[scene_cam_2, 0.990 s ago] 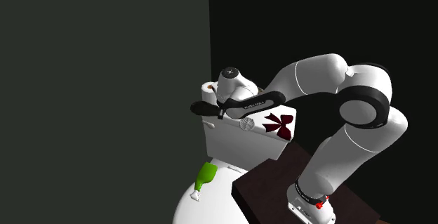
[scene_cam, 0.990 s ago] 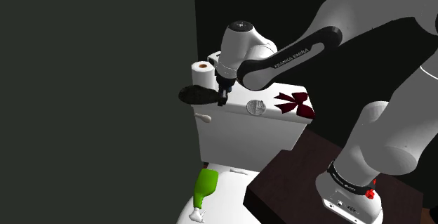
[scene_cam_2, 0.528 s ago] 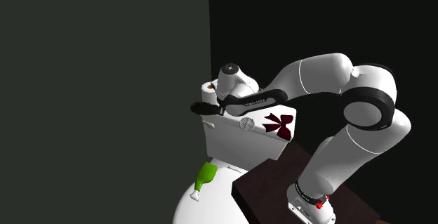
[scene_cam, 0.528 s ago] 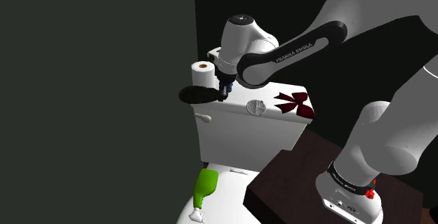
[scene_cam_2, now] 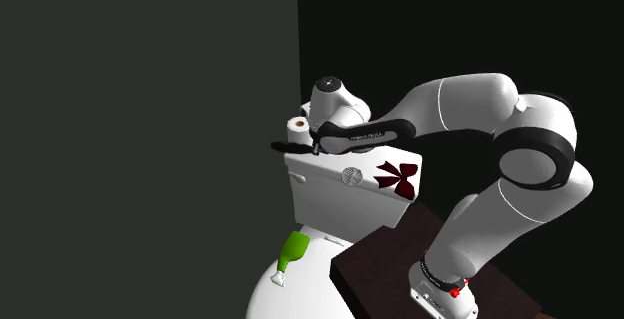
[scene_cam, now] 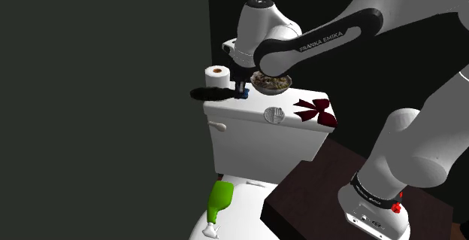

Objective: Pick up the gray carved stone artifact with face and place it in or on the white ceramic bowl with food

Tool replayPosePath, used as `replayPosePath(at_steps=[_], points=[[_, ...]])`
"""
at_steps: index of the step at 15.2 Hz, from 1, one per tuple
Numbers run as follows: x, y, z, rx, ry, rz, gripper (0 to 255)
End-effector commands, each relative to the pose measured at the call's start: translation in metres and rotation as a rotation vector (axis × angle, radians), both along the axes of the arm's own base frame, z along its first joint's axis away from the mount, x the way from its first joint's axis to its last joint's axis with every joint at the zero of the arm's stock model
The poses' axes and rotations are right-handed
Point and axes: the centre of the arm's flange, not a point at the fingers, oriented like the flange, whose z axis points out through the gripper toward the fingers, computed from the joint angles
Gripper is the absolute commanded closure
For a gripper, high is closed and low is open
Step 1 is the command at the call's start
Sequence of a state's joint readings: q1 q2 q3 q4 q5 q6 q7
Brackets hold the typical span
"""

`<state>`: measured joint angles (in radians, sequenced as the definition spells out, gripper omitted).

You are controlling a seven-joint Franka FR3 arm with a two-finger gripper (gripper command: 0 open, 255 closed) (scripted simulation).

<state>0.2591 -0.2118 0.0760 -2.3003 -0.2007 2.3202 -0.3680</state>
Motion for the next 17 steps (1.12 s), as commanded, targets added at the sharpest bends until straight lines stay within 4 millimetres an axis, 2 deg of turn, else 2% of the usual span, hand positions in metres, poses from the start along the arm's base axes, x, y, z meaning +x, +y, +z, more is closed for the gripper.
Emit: replayPosePath(at_steps=[1,17], points=[[0.0,0.002,0.012,0.002,-0.004,0.003,255],[0.0,0.002,0.097,0.002,-0.004,0.003,255]])
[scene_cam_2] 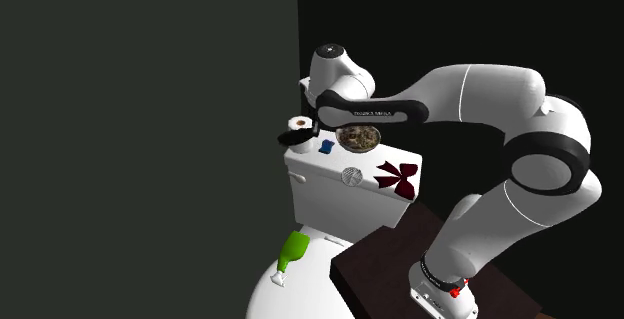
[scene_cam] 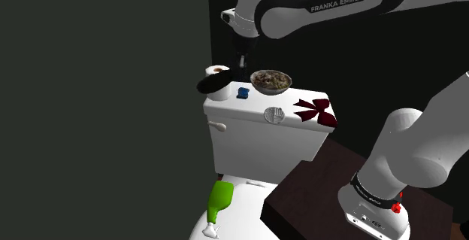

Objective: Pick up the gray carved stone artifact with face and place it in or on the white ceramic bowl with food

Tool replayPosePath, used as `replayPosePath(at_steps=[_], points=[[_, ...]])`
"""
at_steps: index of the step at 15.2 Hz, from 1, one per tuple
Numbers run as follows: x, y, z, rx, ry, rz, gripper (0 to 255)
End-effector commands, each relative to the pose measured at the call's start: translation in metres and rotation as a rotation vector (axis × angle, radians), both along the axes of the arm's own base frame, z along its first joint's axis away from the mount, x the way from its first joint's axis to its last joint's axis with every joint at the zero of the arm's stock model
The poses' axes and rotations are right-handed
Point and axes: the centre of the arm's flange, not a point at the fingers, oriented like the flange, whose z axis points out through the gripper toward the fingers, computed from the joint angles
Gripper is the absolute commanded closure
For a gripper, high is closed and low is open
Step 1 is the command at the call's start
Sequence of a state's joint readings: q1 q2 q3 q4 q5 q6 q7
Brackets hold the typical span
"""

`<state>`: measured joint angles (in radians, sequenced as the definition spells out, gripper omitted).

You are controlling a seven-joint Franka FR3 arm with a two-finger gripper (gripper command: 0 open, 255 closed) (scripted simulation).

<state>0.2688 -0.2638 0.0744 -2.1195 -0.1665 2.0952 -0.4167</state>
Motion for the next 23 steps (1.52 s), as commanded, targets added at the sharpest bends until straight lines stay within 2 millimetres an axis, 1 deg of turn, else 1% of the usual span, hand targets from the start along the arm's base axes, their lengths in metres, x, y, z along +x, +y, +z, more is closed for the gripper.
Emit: replayPosePath(at_steps=[1,21,22,23], points=[[0.0,0.0,0.007,0.0,0.0,0.0,255],[-0.061,-0.256,-0.011,0.0,0.0,0.0,255],[-0.063,-0.264,-0.012,0.0,0.0,0.0,255],[-0.063,-0.264,-0.017,0.0,0.0,0.0,255]])
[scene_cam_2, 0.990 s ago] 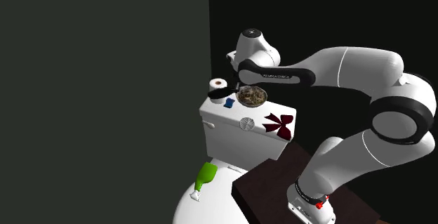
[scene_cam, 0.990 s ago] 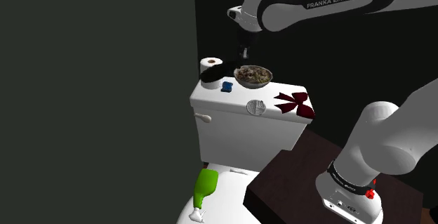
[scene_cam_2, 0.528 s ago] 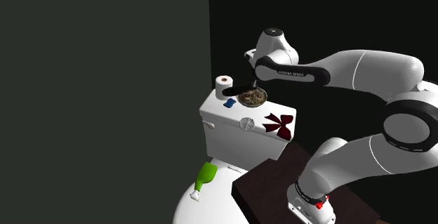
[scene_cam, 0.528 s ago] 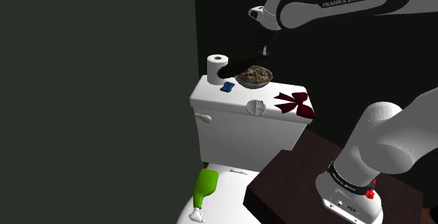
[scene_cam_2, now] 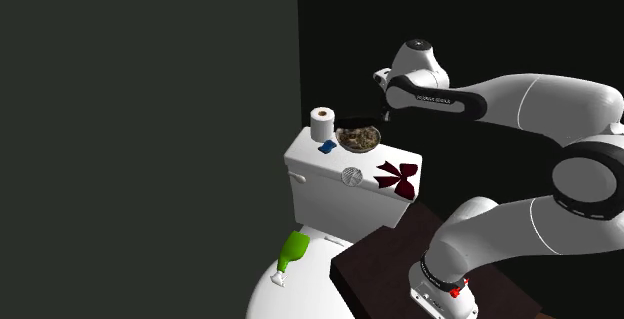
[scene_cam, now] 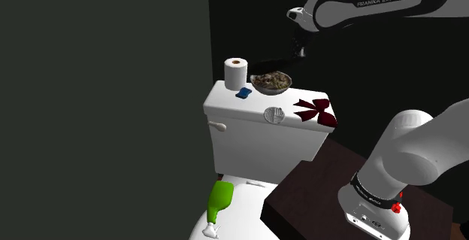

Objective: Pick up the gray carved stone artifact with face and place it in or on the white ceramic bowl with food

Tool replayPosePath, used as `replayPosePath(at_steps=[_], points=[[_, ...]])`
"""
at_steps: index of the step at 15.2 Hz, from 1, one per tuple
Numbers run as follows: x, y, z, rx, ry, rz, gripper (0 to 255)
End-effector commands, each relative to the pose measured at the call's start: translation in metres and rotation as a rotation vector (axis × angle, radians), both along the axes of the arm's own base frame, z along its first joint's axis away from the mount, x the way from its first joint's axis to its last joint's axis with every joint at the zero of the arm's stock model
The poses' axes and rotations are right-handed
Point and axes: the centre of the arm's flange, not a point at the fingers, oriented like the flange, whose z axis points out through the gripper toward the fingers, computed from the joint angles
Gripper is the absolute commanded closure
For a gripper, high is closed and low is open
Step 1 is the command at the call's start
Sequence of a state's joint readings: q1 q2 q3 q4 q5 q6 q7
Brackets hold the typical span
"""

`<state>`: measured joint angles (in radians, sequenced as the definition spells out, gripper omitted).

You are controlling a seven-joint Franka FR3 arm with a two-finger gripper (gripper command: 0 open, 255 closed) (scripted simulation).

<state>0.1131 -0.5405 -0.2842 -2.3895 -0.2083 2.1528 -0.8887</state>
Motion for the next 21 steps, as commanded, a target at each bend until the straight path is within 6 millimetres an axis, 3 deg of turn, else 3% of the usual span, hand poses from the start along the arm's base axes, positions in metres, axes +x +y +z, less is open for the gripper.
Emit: replayPosePath(at_steps=[1,8,16,17,21], points=[[-0.002,-0.008,-0.008,0.0,0.0,0.001,255],[-0.002,-0.008,-0.049,0.0,0.0,0.001,255],[-0.002,-0.008,-0.049,0.0,0.0,0.001,255],[-0.001,-0.008,-0.049,0.0,0.0,0.001,0],[-0.001,-0.008,-0.049,0.0,0.0,0.001,0]])
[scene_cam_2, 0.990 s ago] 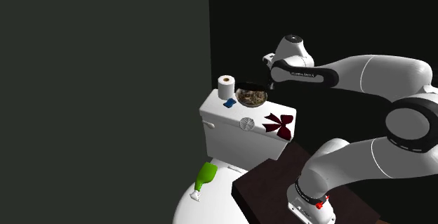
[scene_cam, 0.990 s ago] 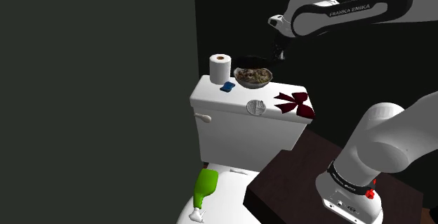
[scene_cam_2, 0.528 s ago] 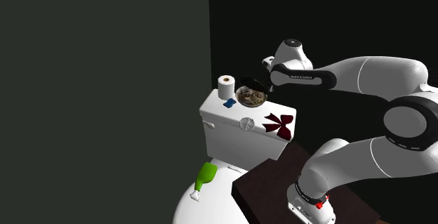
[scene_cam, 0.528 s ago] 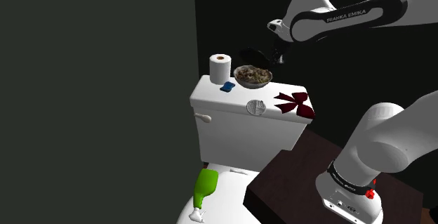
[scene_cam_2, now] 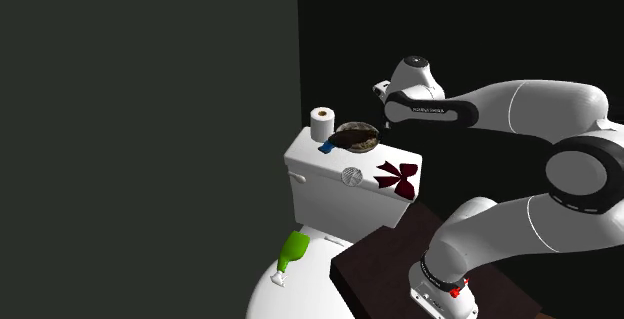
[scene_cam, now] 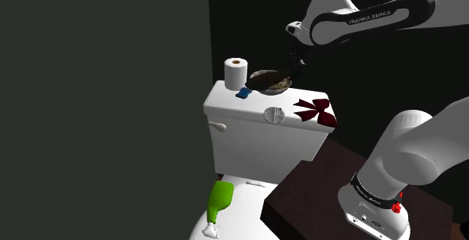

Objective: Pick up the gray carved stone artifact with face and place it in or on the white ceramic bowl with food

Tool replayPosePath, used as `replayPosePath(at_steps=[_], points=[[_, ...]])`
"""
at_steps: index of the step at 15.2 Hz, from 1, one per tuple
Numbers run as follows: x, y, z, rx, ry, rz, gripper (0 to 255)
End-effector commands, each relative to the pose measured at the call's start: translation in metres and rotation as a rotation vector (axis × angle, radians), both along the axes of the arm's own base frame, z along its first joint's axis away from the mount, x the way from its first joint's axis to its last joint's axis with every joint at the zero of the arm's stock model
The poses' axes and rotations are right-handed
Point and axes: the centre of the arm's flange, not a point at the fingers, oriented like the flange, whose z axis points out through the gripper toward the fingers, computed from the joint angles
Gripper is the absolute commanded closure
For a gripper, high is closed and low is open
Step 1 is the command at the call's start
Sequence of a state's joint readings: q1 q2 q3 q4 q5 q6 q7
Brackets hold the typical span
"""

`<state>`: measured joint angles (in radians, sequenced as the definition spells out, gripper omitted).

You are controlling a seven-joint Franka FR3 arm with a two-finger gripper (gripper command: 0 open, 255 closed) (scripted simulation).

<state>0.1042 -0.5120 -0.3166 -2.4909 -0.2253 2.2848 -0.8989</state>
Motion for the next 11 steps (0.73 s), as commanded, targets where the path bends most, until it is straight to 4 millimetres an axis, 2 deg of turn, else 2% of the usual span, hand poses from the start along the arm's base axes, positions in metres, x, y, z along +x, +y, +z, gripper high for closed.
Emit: replayPosePath(at_steps=[1,5,11], points=[[-0.001,0.0,0.0,0.0,0.0,0.0,0],[-0.015,0.004,0.048,0.0,0.0,0.0,0],[-0.015,0.004,0.048,0.0,0.0,0.0,0]])
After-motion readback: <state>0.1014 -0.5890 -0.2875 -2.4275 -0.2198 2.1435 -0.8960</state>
